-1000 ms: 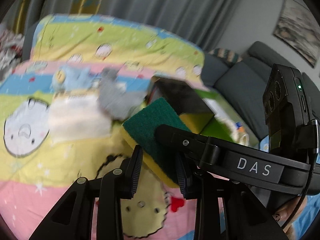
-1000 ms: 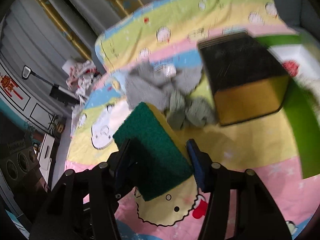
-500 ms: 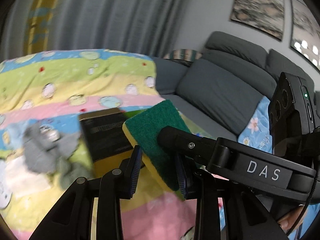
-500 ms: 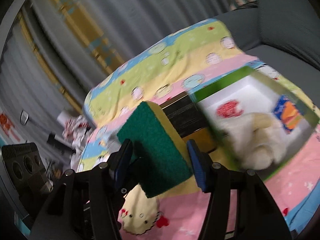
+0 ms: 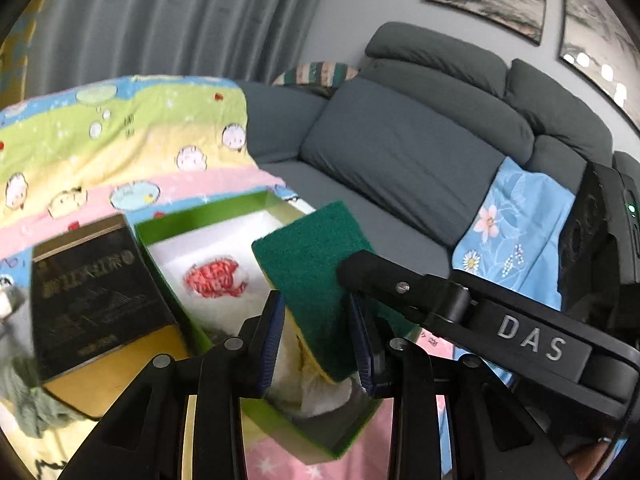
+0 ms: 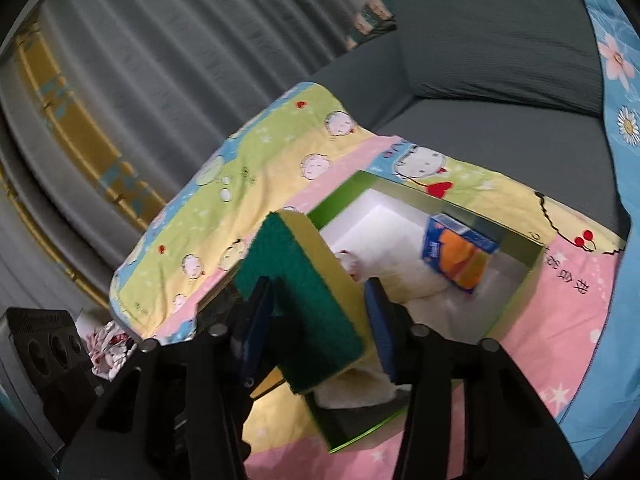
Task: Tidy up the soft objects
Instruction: 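Lower the sponge onto the cream towel and open the right tool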
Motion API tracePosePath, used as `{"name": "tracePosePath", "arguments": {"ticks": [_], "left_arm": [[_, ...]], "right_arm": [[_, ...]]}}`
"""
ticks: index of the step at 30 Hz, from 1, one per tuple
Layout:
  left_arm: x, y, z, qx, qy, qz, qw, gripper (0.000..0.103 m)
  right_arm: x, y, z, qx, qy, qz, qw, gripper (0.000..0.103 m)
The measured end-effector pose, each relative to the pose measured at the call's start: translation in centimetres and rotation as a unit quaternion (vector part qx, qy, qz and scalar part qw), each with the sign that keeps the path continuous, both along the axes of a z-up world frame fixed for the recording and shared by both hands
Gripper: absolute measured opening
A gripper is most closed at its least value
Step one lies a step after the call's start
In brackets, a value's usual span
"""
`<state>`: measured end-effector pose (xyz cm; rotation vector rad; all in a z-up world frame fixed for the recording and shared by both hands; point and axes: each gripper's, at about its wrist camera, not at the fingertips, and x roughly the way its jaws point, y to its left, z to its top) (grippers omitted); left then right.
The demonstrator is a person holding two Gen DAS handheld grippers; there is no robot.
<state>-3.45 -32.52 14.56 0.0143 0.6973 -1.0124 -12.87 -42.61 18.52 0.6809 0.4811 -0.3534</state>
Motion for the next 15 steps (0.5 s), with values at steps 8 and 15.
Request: {"name": "tracePosePath", "arguments": {"ticks": [8,15], "left_arm": [[0.1,-2.2,-1.3,0.031,-0.002,0.003,0.9995,0.033],[-0.1,-0.8,-0.9,0.025,0.037,-0.003,0.9990,0.048]], "right_arm": [[0.5,-2.3,-1.9,0.027,0.032,-0.026,0.999,0.028],[-0.5,-1.8,-1.2,-0.010,0.050,-0.063,0.997,0.031]]}}
